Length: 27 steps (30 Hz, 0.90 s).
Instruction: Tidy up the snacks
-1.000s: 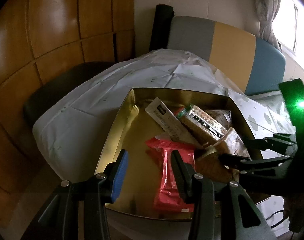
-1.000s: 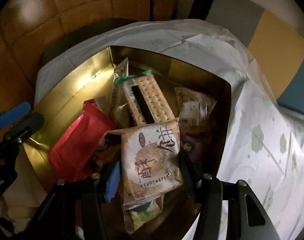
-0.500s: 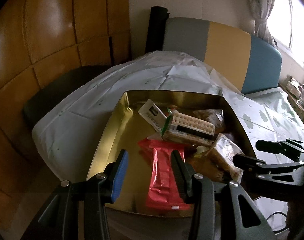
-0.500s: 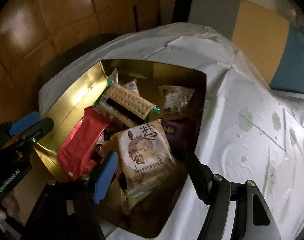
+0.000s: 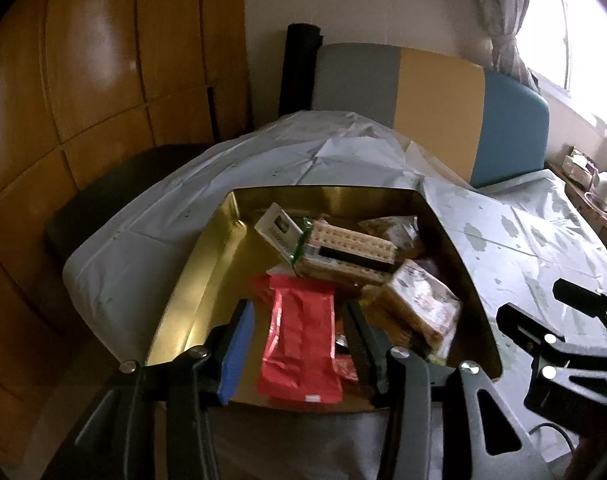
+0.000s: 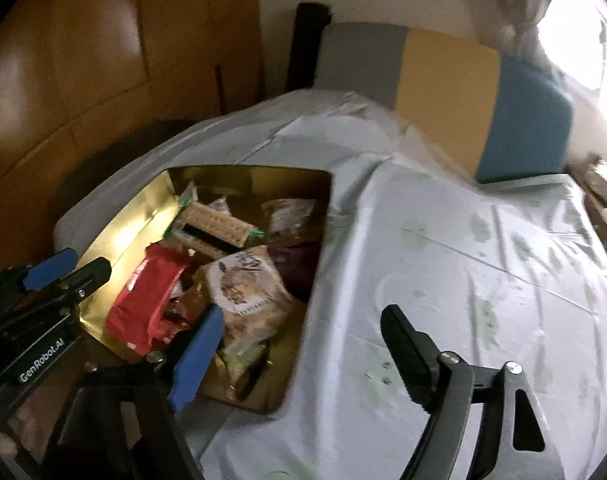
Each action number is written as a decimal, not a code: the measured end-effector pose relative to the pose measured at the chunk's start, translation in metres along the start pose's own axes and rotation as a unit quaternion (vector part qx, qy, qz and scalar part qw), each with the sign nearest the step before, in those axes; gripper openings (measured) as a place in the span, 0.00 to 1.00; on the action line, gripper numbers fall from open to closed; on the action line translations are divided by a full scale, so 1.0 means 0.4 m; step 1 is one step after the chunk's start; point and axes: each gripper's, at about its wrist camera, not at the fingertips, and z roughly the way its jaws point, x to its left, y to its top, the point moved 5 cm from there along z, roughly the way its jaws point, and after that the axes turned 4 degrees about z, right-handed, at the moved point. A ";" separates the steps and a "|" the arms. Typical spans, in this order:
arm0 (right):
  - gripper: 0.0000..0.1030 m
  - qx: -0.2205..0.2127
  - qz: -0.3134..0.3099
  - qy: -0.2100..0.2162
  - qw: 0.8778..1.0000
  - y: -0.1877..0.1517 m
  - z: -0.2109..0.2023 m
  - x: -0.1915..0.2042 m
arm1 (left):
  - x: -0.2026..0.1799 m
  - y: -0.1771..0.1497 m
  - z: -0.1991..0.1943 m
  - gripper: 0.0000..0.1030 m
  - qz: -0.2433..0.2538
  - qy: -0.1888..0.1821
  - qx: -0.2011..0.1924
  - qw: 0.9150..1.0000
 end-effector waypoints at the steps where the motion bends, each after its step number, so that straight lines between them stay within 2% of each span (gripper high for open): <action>1: 0.80 -0.006 0.003 -0.007 1.000 -0.007 -0.009 -0.003 | -0.002 -0.002 -0.007 0.55 -0.001 -0.001 -0.004 1.000; 2: 0.80 -0.010 0.005 -0.010 1.000 -0.011 -0.017 -0.007 | -0.005 -0.003 -0.013 0.59 -0.002 -0.005 -0.008 1.000; 4: 0.80 -0.018 0.013 -0.018 1.000 -0.025 -0.030 -0.015 | -0.015 -0.003 -0.029 0.59 0.003 -0.013 -0.019 1.000; 8: 0.82 -0.023 0.027 -0.028 0.999 -0.047 -0.039 -0.036 | -0.028 0.003 -0.046 0.66 0.009 -0.003 -0.029 1.000; 13: 0.85 -0.028 0.036 -0.034 0.998 -0.056 -0.052 -0.051 | -0.034 0.005 -0.054 0.66 0.011 0.017 -0.036 0.999; 17: 0.85 -0.031 0.033 -0.036 0.998 -0.062 -0.061 -0.050 | -0.031 -0.002 -0.046 0.66 0.001 0.018 -0.026 0.999; 21: 0.86 -0.032 0.033 -0.037 0.998 -0.065 -0.067 -0.051 | -0.032 -0.006 -0.048 0.66 0.010 0.038 -0.029 0.999; 27: 0.86 -0.034 0.034 -0.036 0.998 -0.063 -0.069 -0.048 | -0.032 -0.005 -0.055 0.66 0.008 0.033 -0.037 0.999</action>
